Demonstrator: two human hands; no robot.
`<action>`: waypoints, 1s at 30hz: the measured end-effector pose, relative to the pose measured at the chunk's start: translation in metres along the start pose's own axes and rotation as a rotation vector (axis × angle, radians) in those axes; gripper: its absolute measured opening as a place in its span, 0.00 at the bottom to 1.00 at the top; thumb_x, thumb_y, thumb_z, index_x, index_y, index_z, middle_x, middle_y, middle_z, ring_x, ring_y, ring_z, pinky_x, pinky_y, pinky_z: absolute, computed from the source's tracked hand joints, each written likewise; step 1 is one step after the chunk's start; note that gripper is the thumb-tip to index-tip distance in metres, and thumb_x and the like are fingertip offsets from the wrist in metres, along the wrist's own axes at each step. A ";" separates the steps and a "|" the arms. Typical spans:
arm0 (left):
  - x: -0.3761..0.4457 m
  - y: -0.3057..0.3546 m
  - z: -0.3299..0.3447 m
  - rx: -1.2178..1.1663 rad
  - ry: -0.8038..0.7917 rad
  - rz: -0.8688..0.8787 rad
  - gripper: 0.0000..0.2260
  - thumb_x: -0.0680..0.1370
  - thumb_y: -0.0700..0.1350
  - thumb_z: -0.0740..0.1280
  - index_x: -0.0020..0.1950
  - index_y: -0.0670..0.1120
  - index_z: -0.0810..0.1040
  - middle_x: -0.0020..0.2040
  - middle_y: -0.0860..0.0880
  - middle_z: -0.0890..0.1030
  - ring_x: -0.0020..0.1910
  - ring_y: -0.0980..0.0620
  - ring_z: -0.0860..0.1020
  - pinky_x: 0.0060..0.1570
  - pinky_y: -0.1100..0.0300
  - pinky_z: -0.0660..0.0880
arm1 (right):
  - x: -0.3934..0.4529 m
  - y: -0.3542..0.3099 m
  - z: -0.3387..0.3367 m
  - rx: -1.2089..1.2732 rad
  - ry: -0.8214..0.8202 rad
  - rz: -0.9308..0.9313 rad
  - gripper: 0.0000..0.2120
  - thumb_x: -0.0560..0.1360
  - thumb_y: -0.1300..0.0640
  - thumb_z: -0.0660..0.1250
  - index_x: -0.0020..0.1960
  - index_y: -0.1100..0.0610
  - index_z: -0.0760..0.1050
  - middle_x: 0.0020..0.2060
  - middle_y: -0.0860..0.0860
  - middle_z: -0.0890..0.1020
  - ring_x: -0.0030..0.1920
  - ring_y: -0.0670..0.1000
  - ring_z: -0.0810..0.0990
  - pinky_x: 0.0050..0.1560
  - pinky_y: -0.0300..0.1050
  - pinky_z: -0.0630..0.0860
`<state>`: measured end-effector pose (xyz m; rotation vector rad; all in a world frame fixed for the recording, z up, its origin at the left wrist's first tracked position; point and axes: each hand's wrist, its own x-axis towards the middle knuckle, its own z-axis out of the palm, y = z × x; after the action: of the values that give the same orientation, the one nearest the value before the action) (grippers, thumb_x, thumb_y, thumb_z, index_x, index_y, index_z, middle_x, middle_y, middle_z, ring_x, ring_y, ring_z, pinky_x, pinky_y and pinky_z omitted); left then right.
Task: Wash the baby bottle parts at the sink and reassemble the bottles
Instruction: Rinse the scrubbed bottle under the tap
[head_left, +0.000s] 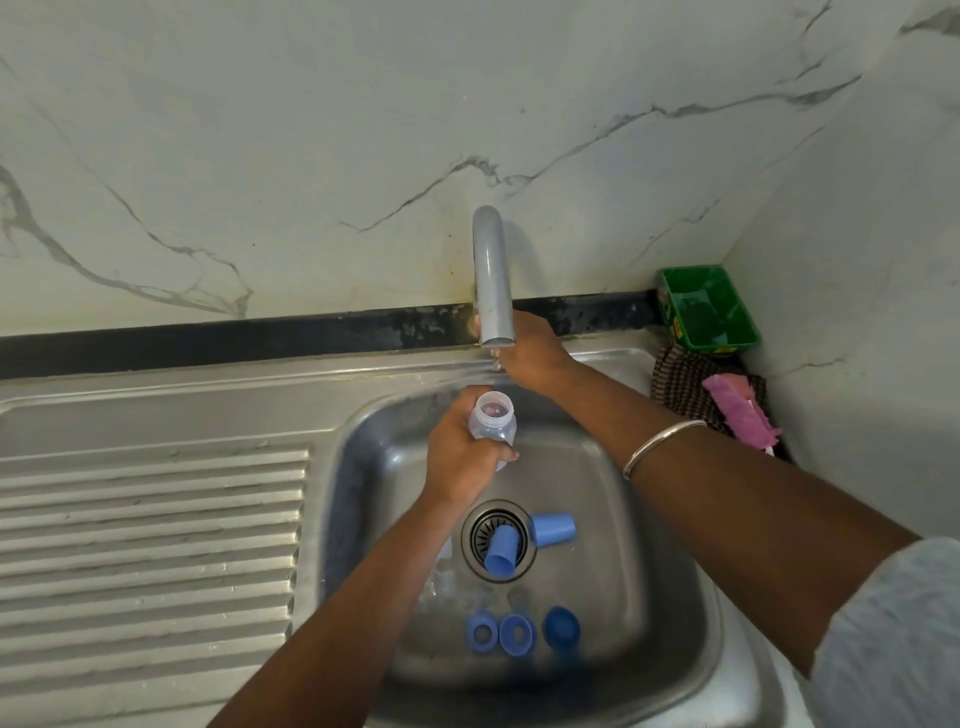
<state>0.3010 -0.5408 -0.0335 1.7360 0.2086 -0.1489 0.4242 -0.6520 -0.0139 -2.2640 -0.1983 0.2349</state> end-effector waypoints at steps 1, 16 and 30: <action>0.000 0.000 0.000 0.002 0.002 -0.001 0.23 0.57 0.40 0.74 0.46 0.61 0.76 0.40 0.64 0.79 0.42 0.63 0.77 0.42 0.64 0.71 | 0.000 0.000 0.000 -0.005 0.005 0.003 0.08 0.82 0.55 0.62 0.50 0.58 0.77 0.44 0.57 0.82 0.46 0.58 0.81 0.52 0.54 0.79; 0.004 -0.005 0.000 -0.059 -0.016 -0.024 0.23 0.57 0.38 0.74 0.48 0.55 0.77 0.44 0.52 0.81 0.46 0.49 0.79 0.45 0.51 0.76 | -0.083 0.015 0.014 0.347 0.146 -0.013 0.17 0.83 0.46 0.58 0.64 0.54 0.76 0.54 0.49 0.83 0.56 0.45 0.80 0.58 0.42 0.75; 0.014 -0.013 -0.014 -0.062 -0.089 -0.184 0.08 0.80 0.41 0.66 0.59 0.49 0.77 0.52 0.48 0.83 0.51 0.50 0.83 0.49 0.57 0.77 | -0.102 0.008 0.038 0.851 -0.141 0.614 0.19 0.82 0.40 0.57 0.61 0.51 0.77 0.52 0.56 0.84 0.48 0.56 0.85 0.40 0.50 0.82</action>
<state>0.3111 -0.5238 -0.0466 1.6439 0.3040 -0.3502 0.3167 -0.6515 -0.0338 -1.3989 0.4602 0.6593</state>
